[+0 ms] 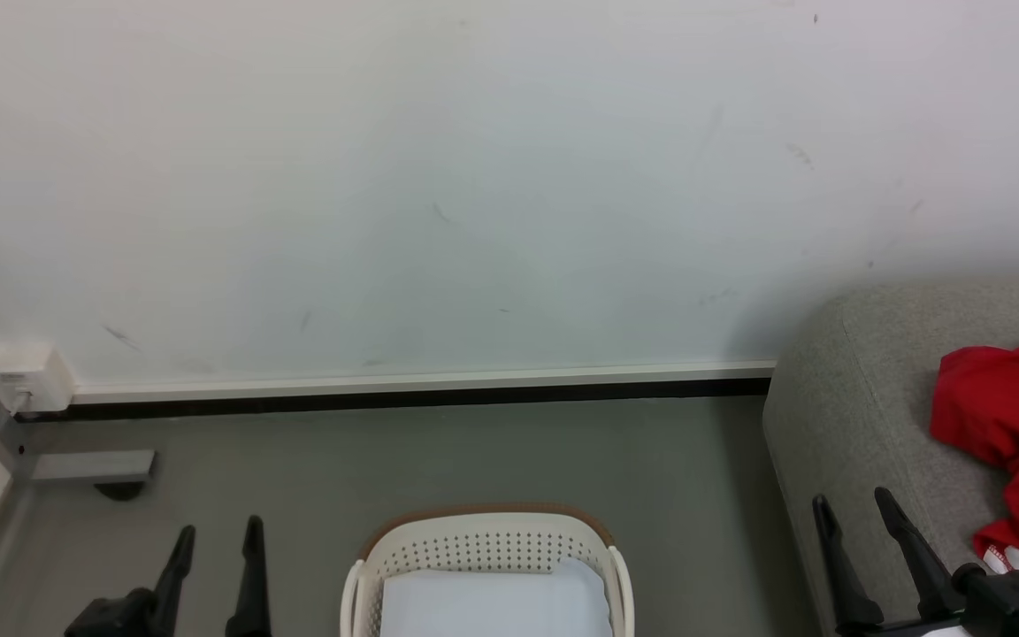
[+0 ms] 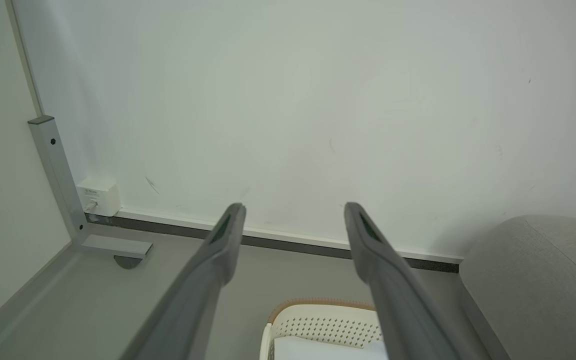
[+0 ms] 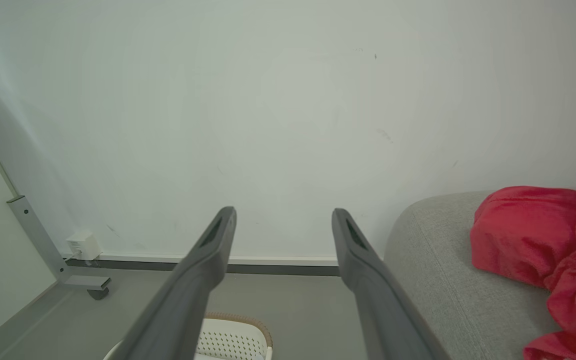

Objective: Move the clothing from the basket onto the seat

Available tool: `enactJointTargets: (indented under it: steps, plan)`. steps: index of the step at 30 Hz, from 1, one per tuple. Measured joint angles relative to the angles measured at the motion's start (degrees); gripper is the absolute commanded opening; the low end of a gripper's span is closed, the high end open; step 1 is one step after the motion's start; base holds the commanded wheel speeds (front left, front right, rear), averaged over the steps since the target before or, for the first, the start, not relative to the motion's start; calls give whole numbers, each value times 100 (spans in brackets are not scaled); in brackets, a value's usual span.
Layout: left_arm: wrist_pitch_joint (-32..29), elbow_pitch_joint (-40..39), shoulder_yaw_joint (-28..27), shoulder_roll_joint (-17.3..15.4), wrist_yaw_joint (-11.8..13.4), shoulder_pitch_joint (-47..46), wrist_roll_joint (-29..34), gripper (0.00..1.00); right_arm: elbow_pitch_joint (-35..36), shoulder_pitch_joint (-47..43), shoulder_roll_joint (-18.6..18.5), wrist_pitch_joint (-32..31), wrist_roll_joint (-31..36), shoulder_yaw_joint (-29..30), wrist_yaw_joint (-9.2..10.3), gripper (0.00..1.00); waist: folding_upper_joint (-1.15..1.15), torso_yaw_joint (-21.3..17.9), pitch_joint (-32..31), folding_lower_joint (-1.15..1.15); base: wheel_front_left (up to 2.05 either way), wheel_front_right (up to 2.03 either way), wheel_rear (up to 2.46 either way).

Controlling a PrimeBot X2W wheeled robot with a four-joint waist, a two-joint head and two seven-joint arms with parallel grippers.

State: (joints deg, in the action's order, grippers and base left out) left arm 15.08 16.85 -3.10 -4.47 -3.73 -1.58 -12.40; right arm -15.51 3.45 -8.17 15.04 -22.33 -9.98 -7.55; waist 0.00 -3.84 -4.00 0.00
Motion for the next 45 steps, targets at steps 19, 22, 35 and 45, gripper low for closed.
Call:
enactJointTargets:
  steps: [19, 22, 35, 45]
  plan:
    - [0, 176, -203, 155, -187, -21, 182, 100, -123, 182, -42, 0, 10, -144, 0, 100, 0, -19, 4, 0, 0, 0, 0]
    - [-2, 236, -209, 166, -204, -11, 176, 0, -167, 159, -40, -3, -7, -152, -1, 0, 0, -16, 3, 0, 0, 0, 0]
    - [-341, 453, -247, 218, -212, 82, -767, 0, -323, -57, 73, -298, -839, 11, -1, 0, 0, 15, 36, 0, 0, 0, 0]
    - [-550, 311, -233, 216, -230, 57, -1794, 0, -274, -34, 116, -557, -1695, 242, -1, 0, 0, 47, 69, 0, 0, 0, 0]
